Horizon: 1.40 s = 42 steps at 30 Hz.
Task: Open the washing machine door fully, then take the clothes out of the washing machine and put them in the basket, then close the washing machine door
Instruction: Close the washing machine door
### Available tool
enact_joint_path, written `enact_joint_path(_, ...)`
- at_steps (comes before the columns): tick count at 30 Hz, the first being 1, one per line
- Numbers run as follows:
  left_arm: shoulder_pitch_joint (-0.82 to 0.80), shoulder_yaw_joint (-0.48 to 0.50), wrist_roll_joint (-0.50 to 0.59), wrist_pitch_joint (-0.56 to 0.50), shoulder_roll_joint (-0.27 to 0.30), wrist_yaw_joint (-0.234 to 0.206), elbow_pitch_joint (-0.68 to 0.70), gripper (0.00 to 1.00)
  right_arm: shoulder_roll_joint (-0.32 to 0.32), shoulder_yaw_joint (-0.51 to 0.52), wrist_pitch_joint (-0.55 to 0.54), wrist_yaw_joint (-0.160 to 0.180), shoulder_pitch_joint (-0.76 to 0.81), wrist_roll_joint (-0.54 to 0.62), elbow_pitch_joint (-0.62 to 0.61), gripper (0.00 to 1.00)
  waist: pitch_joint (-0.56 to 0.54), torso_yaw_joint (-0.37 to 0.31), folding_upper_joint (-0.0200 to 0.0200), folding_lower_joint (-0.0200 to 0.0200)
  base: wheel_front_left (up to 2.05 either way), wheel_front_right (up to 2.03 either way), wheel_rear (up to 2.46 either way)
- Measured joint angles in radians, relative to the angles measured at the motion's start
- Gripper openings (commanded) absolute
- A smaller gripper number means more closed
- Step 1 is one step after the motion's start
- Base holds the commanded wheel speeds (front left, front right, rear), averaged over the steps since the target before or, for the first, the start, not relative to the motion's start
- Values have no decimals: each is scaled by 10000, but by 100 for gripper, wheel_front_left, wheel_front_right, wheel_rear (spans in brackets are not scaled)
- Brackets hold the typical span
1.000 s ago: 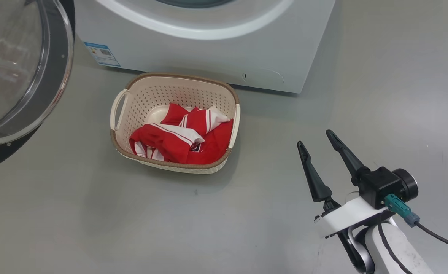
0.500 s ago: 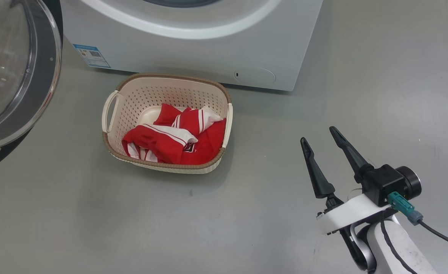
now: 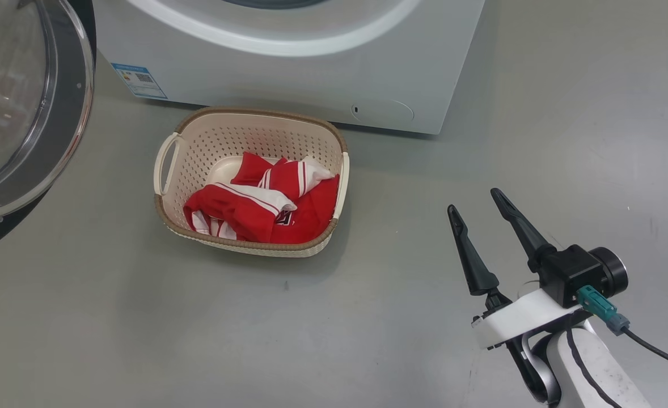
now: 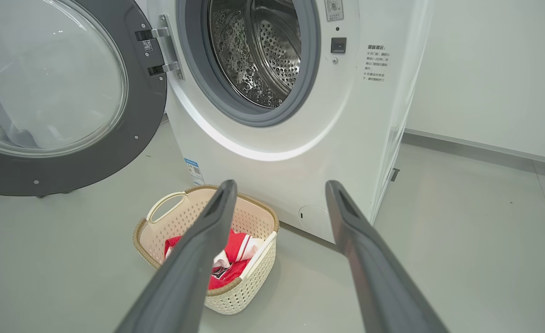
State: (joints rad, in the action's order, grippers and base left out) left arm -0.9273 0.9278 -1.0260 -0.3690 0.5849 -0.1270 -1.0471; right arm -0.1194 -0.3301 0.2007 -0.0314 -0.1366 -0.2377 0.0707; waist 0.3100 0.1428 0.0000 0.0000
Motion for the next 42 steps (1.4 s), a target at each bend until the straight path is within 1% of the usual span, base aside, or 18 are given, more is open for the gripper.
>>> enact_joint_path(9, -351, -295, 161, -366, 244, 0, -378, 0, -2, 13, 73, 25, -25, 0, 58, 100, -7, -10, 0, 0, 0, 0, 0)
enact_joint_path(18, -531, -579, 412, -888, 343, 0, -732, 0, -2, 63, 86, 31, -48, 0, 127, 100, -98, 78, 0, 0, 0, 0, 0)
enact_joint_path(24, -565, -819, 514, -1338, 303, 0, -934, 0, -19, 146, 161, 79, -53, 0, 190, 100, -184, 228, 0, 0, 0, 0, 0)
enact_joint_path(26, -572, -989, 541, -1749, 247, 0, -936, 0, -61, 184, 161, 86, -53, 0, 213, 100, -236, 331, 0, 0, 0, 0, 0)
enact_joint_path(29, -575, -1137, 587, -2042, 138, 17, -957, 0, -63, 203, 161, 88, -52, -2, 219, 100, -291, 432, 0, 0, 0, 0, 0)
enact_joint_path(34, -576, -1289, 585, -2704, -82, 284, -1097, 0, -69, 203, 163, 90, -50, -4, 238, 100, -381, 591, 0, 0, 0, 0, 0)
enact_joint_path(42, -573, -1475, 355, -4134, -663, 1139, -1206, 0, -69, 186, 174, 90, -43, -21, 284, 100, -549, 763, 0, 0, 0, 0, 0)
